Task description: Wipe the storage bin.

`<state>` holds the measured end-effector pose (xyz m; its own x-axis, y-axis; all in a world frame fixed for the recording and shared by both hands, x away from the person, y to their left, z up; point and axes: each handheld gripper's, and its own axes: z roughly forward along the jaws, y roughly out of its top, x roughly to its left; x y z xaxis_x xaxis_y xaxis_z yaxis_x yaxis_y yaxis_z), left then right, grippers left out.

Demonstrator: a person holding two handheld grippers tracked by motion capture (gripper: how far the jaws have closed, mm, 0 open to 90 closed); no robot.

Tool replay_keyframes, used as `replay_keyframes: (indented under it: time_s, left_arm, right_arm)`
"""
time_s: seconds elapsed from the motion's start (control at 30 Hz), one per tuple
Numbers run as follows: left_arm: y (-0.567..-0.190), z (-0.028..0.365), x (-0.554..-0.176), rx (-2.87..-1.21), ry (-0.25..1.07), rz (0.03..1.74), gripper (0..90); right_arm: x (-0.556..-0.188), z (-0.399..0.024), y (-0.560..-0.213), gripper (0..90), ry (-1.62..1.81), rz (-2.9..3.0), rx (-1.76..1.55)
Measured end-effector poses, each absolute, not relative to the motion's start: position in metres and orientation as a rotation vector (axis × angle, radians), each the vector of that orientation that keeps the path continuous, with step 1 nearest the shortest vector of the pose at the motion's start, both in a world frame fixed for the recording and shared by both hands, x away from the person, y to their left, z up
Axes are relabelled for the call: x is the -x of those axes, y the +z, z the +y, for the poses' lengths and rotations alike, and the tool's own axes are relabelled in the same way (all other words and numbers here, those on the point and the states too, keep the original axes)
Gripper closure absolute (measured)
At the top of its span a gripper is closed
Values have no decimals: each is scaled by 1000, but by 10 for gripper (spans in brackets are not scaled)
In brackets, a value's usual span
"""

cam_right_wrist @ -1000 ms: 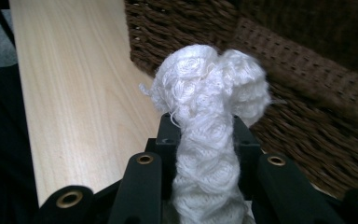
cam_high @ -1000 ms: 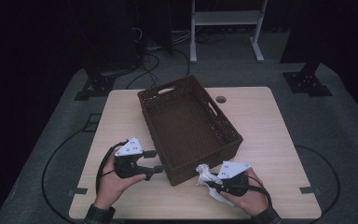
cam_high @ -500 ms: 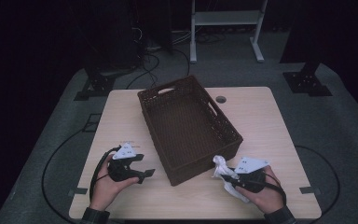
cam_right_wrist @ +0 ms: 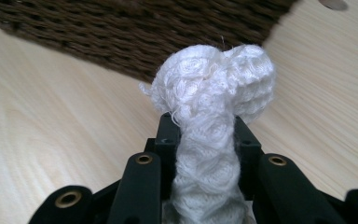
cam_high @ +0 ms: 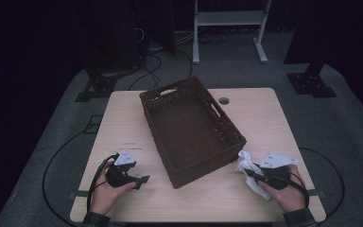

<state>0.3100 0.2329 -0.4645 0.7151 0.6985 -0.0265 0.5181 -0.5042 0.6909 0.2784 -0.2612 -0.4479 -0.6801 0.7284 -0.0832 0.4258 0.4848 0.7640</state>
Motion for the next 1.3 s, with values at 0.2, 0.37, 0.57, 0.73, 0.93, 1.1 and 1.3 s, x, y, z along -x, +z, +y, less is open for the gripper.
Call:
replay_keyframes:
  time_s: [0.2, 0.37, 0.57, 0.73, 0.93, 1.1, 1.3]
  left_arm:
    - [-472, 233, -312, -2230, 326, 932, 148]
    - [-477, 231, -313, -2259, 320, 931, 115]
    - [-482, 229, -314, -2286, 320, 921, 100]
    - [-487, 227, -314, -2336, 338, 920, 86]
    - [-490, 228, -313, -2317, 343, 920, 35]
    - [-497, 232, -312, -2255, 370, 894, 0]
    - [-500, 235, -309, -2214, 385, 877, 0]
  right_arm:
    - [-285, -284, -452, 695, 1009, 2293, -1037]
    - [-293, -303, -459, 693, 975, 2259, -1129]
    - [-298, -319, -464, 692, 952, 2212, -1196]
    - [-302, -328, -471, 689, 899, 2194, -1258]
    - [-306, -329, -478, 680, 837, 2214, -1284]
    - [-308, -330, -482, 659, 841, 2223, -1320]
    - [-309, -330, -484, 597, 850, 2232, -1322]
